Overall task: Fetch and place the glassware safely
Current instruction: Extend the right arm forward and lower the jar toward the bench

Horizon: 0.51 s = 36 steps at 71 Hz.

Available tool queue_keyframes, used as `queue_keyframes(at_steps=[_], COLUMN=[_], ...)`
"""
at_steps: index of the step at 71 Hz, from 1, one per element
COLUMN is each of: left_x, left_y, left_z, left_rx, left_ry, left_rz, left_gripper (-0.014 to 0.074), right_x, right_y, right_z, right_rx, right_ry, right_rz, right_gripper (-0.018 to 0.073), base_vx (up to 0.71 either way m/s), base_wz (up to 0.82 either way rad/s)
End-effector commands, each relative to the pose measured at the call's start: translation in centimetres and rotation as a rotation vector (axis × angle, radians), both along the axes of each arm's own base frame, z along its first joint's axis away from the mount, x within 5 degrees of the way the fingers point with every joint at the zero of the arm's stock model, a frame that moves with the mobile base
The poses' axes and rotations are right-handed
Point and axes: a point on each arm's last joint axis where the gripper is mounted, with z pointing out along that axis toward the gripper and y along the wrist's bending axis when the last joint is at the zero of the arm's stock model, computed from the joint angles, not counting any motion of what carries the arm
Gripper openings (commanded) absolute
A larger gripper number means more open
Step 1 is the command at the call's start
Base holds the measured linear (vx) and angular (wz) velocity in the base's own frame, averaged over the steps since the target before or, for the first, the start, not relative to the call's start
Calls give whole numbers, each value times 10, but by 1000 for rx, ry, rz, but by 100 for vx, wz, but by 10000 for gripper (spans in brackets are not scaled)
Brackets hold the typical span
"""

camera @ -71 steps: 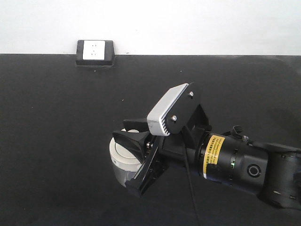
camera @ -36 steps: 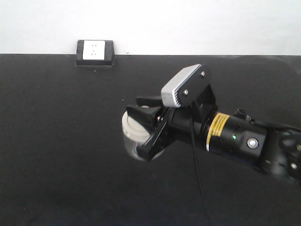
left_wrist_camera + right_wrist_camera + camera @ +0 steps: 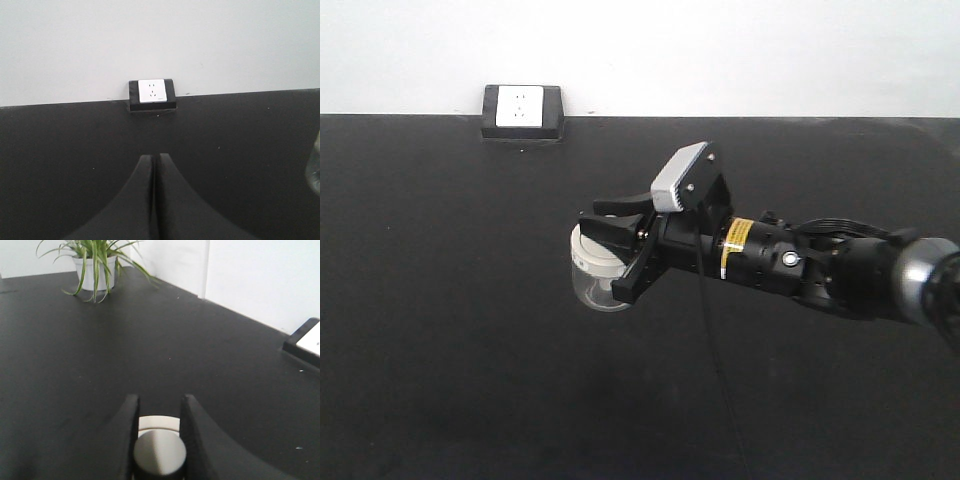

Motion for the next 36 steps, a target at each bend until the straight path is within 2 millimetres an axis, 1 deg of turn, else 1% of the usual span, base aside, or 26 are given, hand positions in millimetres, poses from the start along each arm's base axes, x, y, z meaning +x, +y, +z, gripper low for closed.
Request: queue_keyframes(at_steps=[1, 17, 36], left_x=[1, 1, 1], left_y=[-1, -1, -1], left_z=[15, 15, 15], left_rx=[-18, -18, -18], left_ry=[-89, -89, -89], left_rz=[-8, -8, -8], left_gripper=[-7, -7, -7], right_x=[7, 24, 34], right_y=[3, 10, 12], right_z=[25, -2, -23], right_rx=[117, 85, 63], right_ry=[-88, -63, -76], right_rz=[36, 33, 6], right_gripper=[-1, -1, -1], base_vx=[0, 0, 0], base_wz=[0, 0, 0])
